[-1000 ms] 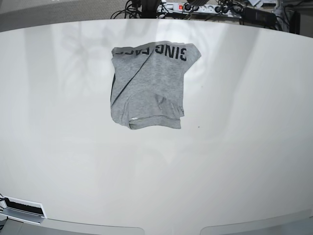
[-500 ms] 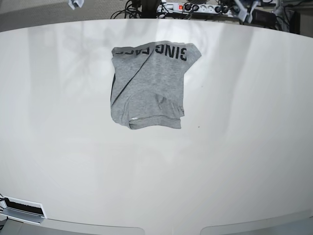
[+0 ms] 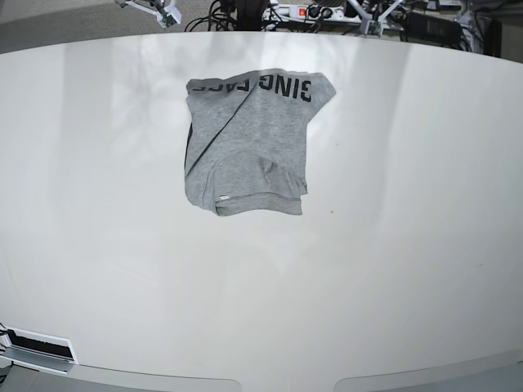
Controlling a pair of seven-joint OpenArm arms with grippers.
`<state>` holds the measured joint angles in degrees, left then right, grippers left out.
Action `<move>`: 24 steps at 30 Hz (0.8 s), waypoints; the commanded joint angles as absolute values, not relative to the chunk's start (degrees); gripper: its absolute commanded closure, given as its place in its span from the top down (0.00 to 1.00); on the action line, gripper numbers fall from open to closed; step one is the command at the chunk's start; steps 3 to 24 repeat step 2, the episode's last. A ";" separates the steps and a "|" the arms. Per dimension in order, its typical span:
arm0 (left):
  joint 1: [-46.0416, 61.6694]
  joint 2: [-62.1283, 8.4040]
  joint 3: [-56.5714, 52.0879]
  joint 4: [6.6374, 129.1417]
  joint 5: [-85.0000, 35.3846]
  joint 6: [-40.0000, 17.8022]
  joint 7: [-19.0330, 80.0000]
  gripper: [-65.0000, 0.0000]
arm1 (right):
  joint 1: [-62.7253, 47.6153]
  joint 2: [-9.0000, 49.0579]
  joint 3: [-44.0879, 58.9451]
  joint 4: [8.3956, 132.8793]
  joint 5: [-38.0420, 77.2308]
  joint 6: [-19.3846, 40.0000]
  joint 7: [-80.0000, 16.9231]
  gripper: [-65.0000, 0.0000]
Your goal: Layout the t-shirt on the table in an organized manner, then fold the t-shirt properly
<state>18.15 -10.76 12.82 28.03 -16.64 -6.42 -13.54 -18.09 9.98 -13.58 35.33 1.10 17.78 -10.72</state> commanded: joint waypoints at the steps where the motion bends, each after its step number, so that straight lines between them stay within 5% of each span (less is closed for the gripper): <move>1: 19.05 -10.26 13.04 28.01 -16.67 -5.80 -13.54 0.00 | -18.35 10.31 -13.52 35.59 1.61 18.41 -10.22 0.00; 24: 19.05 -9.93 13.02 28.01 -16.67 -5.43 -13.56 0.00 | -18.11 10.31 -13.52 35.66 1.61 18.39 -9.87 0.00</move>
